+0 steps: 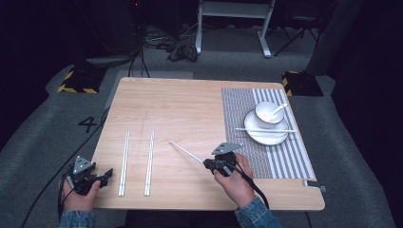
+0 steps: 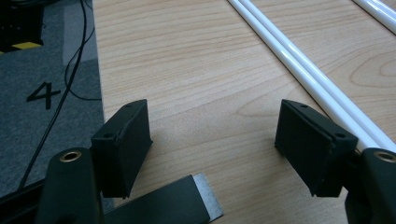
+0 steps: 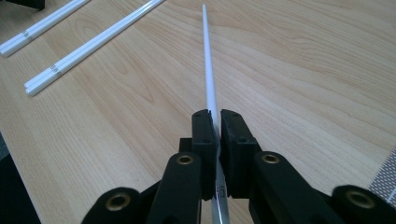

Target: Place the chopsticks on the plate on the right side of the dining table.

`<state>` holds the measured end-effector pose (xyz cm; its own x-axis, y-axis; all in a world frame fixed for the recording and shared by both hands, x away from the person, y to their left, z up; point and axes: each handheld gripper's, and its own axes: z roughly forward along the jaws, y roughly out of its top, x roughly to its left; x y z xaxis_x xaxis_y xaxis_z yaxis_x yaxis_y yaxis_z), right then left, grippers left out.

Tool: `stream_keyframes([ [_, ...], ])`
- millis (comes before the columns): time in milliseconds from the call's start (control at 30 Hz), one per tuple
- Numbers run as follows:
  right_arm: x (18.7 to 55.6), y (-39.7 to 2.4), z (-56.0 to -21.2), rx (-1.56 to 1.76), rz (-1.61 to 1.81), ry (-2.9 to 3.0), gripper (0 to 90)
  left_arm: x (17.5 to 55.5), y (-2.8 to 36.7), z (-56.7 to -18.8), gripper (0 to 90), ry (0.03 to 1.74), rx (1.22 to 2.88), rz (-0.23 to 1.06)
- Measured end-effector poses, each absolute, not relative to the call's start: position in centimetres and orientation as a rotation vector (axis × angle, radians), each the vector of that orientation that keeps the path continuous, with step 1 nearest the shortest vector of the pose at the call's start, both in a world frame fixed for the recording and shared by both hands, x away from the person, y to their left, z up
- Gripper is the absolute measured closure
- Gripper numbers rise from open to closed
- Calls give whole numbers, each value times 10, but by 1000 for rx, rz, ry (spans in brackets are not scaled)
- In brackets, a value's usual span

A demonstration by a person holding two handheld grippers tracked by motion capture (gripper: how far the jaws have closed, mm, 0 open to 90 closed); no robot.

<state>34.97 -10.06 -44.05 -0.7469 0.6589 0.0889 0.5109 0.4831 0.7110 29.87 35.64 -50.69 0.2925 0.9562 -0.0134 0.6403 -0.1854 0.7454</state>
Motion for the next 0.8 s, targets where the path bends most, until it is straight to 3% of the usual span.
stream_keyframes([
  [800, 359, -163, -396, 1086, 1135, 2349, 852, 299, 356, -507, 264, 1424, 1913, 622],
])
